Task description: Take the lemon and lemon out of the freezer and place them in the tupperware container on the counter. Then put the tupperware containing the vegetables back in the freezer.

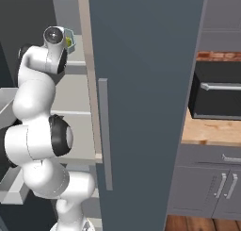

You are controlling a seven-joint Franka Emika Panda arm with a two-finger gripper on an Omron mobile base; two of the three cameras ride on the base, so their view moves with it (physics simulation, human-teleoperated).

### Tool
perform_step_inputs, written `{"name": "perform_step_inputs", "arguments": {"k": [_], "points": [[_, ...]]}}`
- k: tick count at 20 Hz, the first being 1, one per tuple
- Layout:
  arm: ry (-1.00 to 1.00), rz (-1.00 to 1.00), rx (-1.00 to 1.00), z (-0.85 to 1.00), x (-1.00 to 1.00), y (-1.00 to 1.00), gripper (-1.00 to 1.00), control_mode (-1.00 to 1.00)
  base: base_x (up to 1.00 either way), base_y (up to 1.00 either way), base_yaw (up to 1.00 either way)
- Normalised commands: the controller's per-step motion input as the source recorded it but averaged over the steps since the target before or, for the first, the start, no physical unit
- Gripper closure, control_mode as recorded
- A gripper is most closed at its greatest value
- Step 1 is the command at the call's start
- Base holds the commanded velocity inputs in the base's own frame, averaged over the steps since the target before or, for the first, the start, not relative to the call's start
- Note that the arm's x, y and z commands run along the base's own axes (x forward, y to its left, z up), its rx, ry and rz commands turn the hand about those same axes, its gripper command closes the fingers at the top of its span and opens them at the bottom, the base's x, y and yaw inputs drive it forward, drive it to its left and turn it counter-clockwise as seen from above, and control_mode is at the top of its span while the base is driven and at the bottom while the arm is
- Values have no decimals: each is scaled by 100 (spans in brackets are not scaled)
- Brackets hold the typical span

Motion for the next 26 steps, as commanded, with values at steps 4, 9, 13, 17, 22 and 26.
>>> {"name": "perform_step_inputs", "arguments": {"k": [4,9,13,17,22,26], "points": [[0,0,0,-17,15,4,-100,-100,0,0,0],[-2,0,0,-14,2,0,-100,-100,0,0,0],[-6,0,0,-12,0,0,-100,-100,0,0,0],[-6,0,0,-2,24,15,-100,-100,0,0,0],[-2,0,0,-1,20,18,-100,-100,0,0,0],[0,0,0,19,-40,0,-100,-100,0,0,0]]}}
